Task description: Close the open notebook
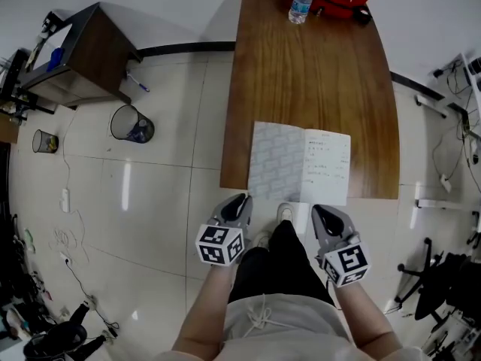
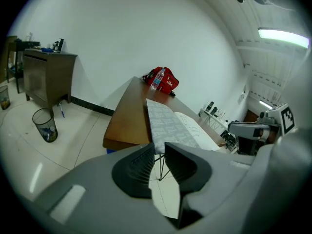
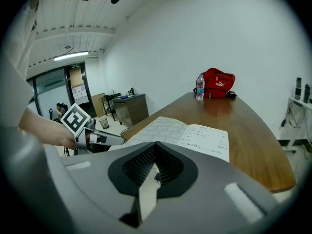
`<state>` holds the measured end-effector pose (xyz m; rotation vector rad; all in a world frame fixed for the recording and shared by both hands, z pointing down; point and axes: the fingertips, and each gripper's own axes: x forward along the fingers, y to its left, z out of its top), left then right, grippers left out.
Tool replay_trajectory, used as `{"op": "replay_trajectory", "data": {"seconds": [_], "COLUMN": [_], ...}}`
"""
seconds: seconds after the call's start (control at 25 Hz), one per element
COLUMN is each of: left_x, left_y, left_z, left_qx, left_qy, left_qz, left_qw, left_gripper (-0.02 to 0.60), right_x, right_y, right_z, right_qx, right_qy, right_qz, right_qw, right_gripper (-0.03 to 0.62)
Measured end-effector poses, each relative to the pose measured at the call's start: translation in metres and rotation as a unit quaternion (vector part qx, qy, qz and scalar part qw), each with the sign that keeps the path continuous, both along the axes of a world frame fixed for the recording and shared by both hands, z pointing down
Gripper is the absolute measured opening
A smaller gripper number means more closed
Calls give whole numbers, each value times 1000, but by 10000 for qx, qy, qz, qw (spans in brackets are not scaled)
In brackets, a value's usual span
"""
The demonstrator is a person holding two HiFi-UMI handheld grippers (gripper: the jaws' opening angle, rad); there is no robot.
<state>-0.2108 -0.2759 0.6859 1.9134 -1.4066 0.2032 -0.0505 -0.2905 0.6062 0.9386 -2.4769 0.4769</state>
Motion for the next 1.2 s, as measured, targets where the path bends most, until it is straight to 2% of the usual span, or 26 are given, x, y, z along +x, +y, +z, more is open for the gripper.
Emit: {"op": "replay_trajectory", "data": {"seconds": [0.12, 0.16, 0.24, 0.4, 0.56, 0.64, 0.8, 0.96, 1.2], "left_x": [3, 4, 7, 10, 16, 16, 14, 16, 52], "left_y": [-4, -5, -7, -8, -5, -4, -7, -12, -24], "left_z": [9, 11, 14, 20, 20, 17, -3, -35, -91], "left_qx": [-134, -180, -269, -408, -584, -589, -380, -42, 480], "left_qy": [258, 383, 557, 300, 689, 666, 522, 380, 261], "left_qz": [-19, -35, -80, -132, -109, -29, 47, 245, 733], "left_qw": [9996, 9991, 9981, 9986, 9959, 9960, 9979, 9990, 9958], "left_gripper": [146, 156, 156, 156, 110, 95, 39, 28, 25], "right_x": [-7, -10, -14, -17, -18, -17, -9, -2, 24], "right_y": [-3, -3, -3, -3, -6, -7, -10, -8, -7], "right_z": [7, 9, 13, 19, 18, 17, 10, -3, -27], "right_qx": [-105, -135, -196, -289, -240, -211, -115, 78, 350], "right_qy": [-6, -12, -23, -5, -36, -53, -91, -145, -167], "right_qz": [-108, -147, -221, -300, -288, -268, -119, 84, 437], "right_qw": [9999, 9998, 9996, 9991, 9993, 9994, 9998, 9998, 9983], "right_gripper": [6, 6, 6, 6, 6, 6, 6, 6, 6]}}
